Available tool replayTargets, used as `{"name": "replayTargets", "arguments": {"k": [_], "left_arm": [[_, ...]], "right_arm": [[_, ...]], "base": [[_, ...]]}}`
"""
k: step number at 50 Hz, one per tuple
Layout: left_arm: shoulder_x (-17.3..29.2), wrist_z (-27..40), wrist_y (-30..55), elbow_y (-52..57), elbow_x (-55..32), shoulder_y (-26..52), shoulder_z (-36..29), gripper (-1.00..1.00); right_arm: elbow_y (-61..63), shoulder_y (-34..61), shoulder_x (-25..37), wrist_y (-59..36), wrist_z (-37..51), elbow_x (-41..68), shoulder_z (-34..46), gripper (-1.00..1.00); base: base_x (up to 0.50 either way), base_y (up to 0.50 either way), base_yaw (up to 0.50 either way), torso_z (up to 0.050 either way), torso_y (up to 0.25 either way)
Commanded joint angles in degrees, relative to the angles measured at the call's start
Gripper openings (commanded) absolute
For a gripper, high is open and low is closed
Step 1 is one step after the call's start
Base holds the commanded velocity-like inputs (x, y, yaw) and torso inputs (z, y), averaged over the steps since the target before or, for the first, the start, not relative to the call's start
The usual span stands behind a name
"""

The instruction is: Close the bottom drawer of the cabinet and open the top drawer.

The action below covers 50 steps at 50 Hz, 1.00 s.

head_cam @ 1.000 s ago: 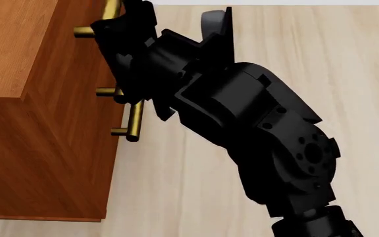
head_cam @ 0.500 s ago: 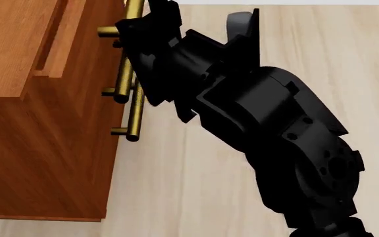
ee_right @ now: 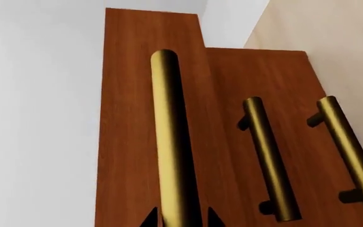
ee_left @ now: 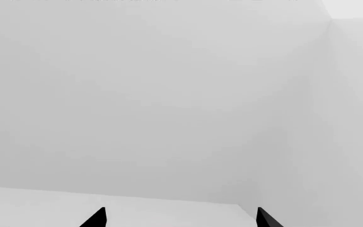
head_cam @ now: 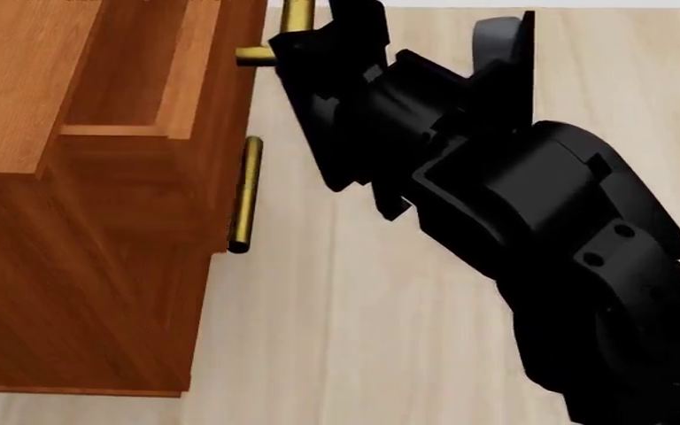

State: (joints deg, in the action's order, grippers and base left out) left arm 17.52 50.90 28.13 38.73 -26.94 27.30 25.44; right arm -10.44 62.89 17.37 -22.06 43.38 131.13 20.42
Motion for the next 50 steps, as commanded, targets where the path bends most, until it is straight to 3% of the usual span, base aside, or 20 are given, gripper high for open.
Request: {"name": "replayTargets", "arguments": {"k": [1, 35, 36, 50], "left_arm": [[0.2, 0.3, 0.0, 0.1, 0.0, 0.0, -0.2, 1.0], [0.6, 0.8, -0.3, -0.1, 0.1, -0.2, -0.6, 1.0], [0.6, 0.8, -0.3, -0.1, 0.1, -0.2, -0.6, 1.0], [0.7, 1.2, -0.1, -0.1, -0.1, -0.2, -0.6, 1.0]], "right_arm": [[2.1, 2.1, 2.1, 0.6, -3.3, -0.5, -3.5, -1.0], [3.9, 1.5, 4.3, 1.5, -3.1, -1.2, -4.5, -1.0], [3.9, 1.6, 4.2, 1.0, -3.7, -0.8, -4.5, 1.0], [4.3, 1.0, 4.7, 3.0, -1.5, -1.8, -4.4, 1.0]], "base": [[0.0, 0.0, 0.0, 0.0, 0.0], [0.0, 0.0, 0.0, 0.002, 0.005], [0.01, 0.0, 0.0, 0.01, 0.01], [0.0, 0.0, 0.0, 0.0, 0.001]]}}
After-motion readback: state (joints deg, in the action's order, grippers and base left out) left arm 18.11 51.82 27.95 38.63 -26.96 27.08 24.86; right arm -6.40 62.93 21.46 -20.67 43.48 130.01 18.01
